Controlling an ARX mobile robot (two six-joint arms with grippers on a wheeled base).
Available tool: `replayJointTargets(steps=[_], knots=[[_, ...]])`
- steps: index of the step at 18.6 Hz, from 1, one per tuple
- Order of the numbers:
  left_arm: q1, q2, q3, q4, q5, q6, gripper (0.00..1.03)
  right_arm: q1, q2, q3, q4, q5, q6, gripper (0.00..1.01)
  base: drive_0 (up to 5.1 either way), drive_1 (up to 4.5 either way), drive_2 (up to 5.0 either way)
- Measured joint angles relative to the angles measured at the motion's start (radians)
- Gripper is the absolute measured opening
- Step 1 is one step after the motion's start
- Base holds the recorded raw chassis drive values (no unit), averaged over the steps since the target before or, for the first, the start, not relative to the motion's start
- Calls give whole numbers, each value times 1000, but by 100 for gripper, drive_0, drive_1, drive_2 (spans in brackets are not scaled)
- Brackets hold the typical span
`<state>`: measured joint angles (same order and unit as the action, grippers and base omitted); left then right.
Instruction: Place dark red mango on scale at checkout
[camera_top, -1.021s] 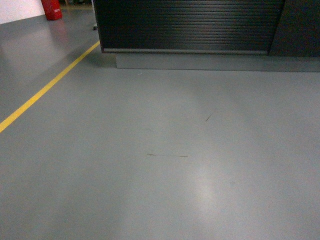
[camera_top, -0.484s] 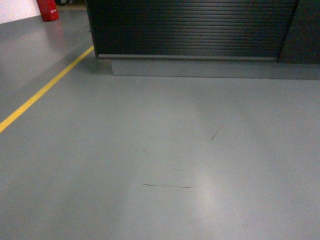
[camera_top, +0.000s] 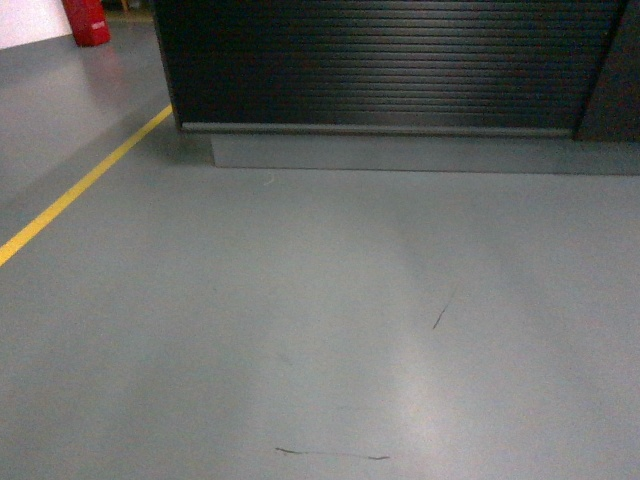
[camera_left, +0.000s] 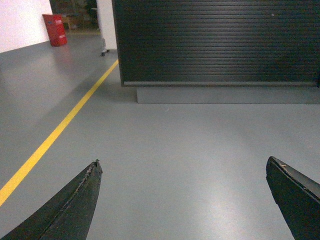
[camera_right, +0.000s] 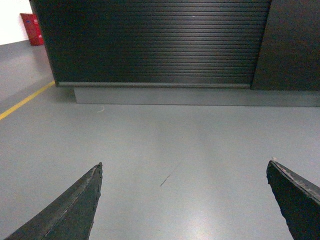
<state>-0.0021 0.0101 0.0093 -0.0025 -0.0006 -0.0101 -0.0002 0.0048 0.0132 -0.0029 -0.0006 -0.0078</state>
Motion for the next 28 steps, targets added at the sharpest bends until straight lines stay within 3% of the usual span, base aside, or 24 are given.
replayJointTargets(steps=[28], knots=[[0, 0, 0, 2, 1, 0, 98, 0, 0, 0, -1, 0, 0, 98, -2, 432, -435]])
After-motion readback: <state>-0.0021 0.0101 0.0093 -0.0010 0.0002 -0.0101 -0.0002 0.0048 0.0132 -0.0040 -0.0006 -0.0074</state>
